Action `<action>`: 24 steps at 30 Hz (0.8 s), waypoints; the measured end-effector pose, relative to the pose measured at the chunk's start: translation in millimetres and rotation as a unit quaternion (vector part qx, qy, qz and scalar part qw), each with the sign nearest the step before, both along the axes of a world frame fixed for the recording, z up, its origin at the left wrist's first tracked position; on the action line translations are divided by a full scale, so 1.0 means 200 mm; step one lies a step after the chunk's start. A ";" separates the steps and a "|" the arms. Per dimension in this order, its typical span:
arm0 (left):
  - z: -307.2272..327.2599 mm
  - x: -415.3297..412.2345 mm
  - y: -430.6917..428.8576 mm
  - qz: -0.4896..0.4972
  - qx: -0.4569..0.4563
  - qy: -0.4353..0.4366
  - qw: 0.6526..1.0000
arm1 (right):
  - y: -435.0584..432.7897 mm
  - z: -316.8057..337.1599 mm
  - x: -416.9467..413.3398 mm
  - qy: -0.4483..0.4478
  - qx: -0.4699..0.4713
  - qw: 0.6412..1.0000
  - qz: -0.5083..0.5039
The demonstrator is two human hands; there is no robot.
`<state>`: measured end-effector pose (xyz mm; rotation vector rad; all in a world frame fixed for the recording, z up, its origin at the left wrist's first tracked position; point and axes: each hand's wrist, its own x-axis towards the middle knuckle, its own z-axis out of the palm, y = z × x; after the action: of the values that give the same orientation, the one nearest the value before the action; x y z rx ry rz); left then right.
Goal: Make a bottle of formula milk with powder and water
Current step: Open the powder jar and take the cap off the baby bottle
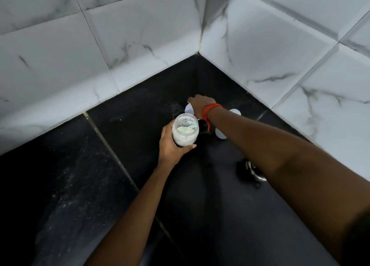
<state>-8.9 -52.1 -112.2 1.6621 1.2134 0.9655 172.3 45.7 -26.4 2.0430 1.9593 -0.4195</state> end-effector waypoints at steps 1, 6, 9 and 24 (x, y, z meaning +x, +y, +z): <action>0.00 0.00 0.00 0.002 0.000 0.003 1.000 | -0.01 0.01 0.00 0.003 0.000 1.000 -0.003; 0.00 0.01 -0.01 0.021 -0.003 0.006 1.000 | -0.06 0.14 0.08 0.027 0.047 0.998 -0.026; 0.02 0.01 -0.04 0.049 -0.008 0.013 0.999 | -0.16 0.28 0.16 0.048 0.098 0.993 -0.047; 0.17 0.09 -0.42 -0.011 0.077 0.001 0.997 | -0.69 0.36 0.28 0.124 0.085 0.980 -0.134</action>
<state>8.2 -136.7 -77.4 1.7933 1.1436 1.0669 227.4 -92.9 44.7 2.4839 1.9143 -0.6107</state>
